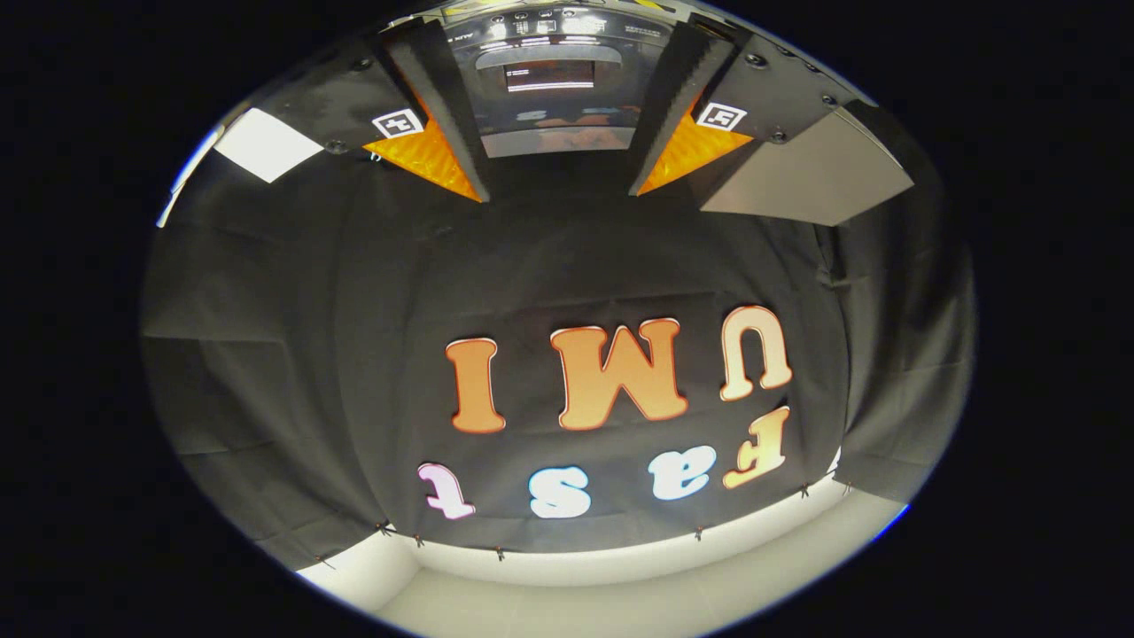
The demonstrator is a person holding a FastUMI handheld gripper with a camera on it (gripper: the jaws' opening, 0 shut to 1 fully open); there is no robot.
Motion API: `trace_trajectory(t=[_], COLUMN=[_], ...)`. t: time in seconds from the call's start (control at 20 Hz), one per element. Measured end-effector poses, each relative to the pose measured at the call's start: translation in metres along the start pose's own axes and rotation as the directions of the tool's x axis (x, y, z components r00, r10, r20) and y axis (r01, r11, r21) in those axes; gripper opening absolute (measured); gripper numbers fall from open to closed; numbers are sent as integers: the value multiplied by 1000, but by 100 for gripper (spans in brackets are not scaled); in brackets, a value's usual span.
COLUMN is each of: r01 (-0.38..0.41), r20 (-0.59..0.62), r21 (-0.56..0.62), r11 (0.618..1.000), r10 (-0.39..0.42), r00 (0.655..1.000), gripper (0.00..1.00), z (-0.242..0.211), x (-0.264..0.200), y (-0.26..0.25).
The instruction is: Put the clothes into the washing machine and then close the washing machine lid.
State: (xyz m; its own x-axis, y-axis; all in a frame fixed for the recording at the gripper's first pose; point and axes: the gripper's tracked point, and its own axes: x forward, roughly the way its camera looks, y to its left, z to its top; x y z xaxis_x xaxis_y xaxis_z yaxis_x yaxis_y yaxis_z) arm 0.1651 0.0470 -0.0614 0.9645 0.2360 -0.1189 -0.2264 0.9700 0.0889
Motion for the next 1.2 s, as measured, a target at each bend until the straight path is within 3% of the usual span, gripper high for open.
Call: trace_trajectory(t=[0.4,0.5,0.9,1.2], r01=[-43,-10,65,71], r20=[73,107,140,140], r21=[1,-31,-38,-38], r11=[999,999,997,997], r10=[43,14,-59,-65], r00=[996,994,988,988], gripper=[96,96,96,96], z=[39,48,49,45], x=[-88,-101,-127,-124], y=[15,4,-16,-20])
